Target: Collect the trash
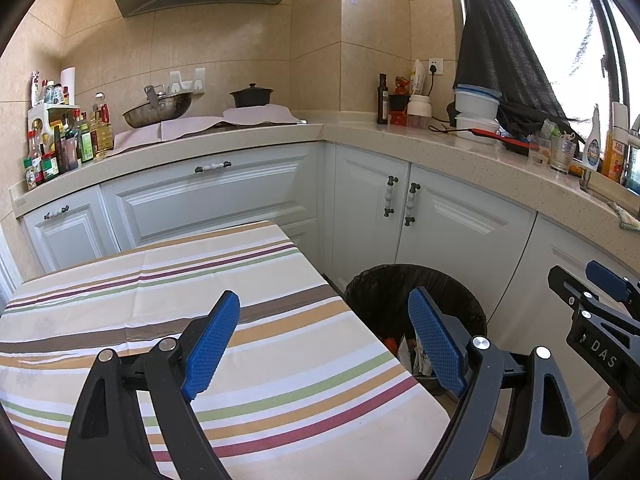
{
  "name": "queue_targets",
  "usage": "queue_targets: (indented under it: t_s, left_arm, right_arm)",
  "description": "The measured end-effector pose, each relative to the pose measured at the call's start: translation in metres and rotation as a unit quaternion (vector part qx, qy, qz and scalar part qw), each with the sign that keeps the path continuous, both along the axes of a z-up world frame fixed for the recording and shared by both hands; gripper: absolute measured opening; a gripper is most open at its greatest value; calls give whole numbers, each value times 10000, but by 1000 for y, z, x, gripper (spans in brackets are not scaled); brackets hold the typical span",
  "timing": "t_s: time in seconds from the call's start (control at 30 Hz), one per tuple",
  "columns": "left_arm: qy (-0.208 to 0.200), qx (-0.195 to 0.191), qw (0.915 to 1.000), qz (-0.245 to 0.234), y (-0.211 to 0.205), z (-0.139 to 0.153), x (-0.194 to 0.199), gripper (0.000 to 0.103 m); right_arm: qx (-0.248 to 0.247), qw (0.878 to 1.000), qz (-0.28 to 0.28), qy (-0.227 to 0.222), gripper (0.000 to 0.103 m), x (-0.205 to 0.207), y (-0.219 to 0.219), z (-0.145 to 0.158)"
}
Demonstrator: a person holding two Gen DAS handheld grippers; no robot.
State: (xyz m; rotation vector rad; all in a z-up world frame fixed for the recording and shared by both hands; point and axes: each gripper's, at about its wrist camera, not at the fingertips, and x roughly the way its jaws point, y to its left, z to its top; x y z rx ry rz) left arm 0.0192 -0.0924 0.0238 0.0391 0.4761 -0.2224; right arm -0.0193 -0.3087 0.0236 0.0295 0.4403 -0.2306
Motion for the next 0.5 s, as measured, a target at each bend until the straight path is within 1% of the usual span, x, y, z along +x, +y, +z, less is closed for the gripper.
queue_targets:
  t_s: [0.5]
  left_arm:
    - [6, -7, 10000, -4, 0, 0, 0, 83]
  right_arm:
    - [-7, 10000, 2, 0, 63, 0, -1, 0]
